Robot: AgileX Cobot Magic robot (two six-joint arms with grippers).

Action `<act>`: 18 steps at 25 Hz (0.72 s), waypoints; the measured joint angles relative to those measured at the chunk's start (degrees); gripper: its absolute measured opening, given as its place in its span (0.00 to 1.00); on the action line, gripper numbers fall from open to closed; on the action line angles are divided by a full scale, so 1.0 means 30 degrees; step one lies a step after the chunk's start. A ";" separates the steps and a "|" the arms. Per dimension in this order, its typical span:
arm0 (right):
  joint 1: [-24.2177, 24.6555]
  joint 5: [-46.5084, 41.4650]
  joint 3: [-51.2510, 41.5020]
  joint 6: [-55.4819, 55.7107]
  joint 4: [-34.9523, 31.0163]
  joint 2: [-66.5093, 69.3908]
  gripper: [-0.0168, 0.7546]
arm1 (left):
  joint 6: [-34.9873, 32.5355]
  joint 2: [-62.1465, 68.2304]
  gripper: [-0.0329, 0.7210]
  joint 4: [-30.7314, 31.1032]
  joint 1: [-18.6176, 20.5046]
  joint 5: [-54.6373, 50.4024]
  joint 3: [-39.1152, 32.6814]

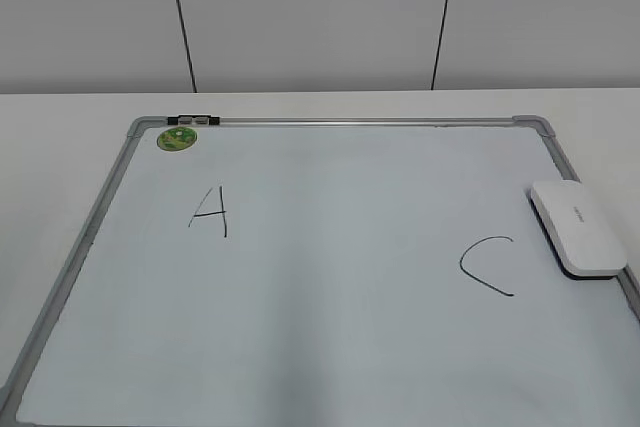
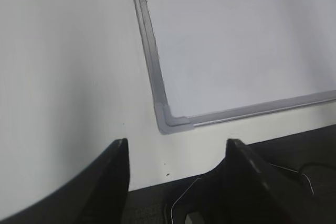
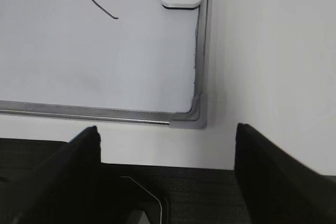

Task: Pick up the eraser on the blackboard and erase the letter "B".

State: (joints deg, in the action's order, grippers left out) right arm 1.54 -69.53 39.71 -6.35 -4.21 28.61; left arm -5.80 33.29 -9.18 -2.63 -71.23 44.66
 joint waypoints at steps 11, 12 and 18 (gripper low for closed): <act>0.0000 0.1511 -0.3924 0.1410 0.1404 -0.1968 0.78 | 0.0410 -0.3332 0.60 0.1619 0.0000 0.2216 -0.4596; 0.0000 0.1511 -0.3924 0.1410 0.1404 -0.1968 0.78 | 0.0410 -0.3347 0.60 0.1700 0.0000 0.2495 -0.4730; 0.0000 0.1539 -0.3924 0.1452 0.1404 -0.1968 0.78 | 0.0456 -0.3378 0.60 0.2164 0.0000 0.2883 -0.5070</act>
State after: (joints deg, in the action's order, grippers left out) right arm 1.54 -64.91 27.94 -2.00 0.00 22.71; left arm -4.43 23.16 -2.69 -2.63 -62.58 29.45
